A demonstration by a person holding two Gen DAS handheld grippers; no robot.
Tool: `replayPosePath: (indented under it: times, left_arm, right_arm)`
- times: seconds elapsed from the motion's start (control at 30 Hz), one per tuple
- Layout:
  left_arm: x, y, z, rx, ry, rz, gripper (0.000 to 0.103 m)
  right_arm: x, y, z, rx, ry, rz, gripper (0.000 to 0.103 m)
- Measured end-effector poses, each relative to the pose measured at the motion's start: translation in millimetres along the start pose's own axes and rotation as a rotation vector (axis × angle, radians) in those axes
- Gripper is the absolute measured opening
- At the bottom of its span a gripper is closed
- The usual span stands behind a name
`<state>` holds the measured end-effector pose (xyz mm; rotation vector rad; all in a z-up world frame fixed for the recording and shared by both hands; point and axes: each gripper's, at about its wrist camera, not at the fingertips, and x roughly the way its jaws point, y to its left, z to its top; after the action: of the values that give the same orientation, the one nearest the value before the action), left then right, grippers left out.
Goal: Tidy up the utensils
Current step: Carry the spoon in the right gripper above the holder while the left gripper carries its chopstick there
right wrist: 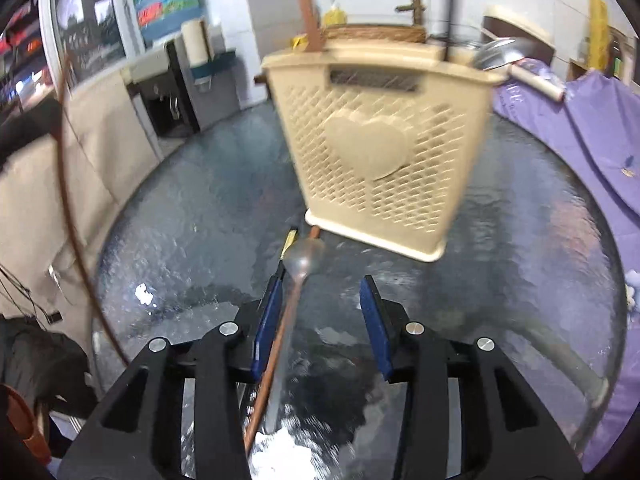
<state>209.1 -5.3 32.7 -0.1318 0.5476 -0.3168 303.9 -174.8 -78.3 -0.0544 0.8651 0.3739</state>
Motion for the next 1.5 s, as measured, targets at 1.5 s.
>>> replayPosePath:
  times: [1.5]
  left_arm:
    - [-21,0,-8,-0.006,-0.024,-0.061,0.006]
  right_arm:
    - [-103,-1,-3,-0.016,-0.19,0.009,0.037]
